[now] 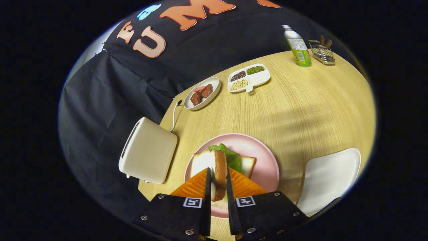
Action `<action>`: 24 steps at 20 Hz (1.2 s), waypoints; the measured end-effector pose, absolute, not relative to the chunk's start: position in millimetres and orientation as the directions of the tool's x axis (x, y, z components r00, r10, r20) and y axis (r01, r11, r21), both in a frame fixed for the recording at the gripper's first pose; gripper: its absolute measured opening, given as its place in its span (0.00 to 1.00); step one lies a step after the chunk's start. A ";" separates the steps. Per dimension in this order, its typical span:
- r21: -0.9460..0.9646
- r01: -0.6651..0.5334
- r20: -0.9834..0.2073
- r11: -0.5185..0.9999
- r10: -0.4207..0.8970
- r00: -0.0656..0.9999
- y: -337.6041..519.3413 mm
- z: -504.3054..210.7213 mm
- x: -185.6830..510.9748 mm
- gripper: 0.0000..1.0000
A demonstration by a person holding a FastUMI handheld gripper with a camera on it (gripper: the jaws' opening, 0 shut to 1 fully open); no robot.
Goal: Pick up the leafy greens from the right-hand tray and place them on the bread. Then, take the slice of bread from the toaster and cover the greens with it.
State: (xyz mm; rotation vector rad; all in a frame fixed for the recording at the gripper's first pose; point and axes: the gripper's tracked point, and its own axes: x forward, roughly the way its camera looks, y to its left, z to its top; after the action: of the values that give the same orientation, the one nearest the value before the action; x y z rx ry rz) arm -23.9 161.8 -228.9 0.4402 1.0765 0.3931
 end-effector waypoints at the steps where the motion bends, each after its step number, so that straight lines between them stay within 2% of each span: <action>1: 0.492 -0.111 -0.750 0.863 0.485 0.449 155.7 -226.8 -21.1 0.26; 2: 0.465 -0.130 -0.741 0.876 0.466 0.483 152.8 -223.8 -15.4 0.36; 4: 0.438 -0.169 -0.698 0.883 0.453 0.554 151.8 -209.1 -6.9 0.48; 7: 0.343 -0.222 -0.624 0.913 0.397 0.672 139.8 -183.0 6.6 0.62; 10: 0.215 -0.223 -0.520 0.951 0.305 0.798 121.0 -147.7 22.4 0.79; 12: 0.151 -0.220 -0.439 0.964 0.265 0.859 114.3 -121.1 28.2 0.85; 18: 0.026 -0.135 -0.135 0.991 0.137 0.981 92.5 -38.9 37.7 0.90; 24: 0.008 -0.088 -0.041 0.996 0.088 0.995 86.9 -13.3 34.5 0.90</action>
State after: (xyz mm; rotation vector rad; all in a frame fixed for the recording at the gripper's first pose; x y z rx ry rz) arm 34.5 86.9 -13.3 0.0066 0.0411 0.0884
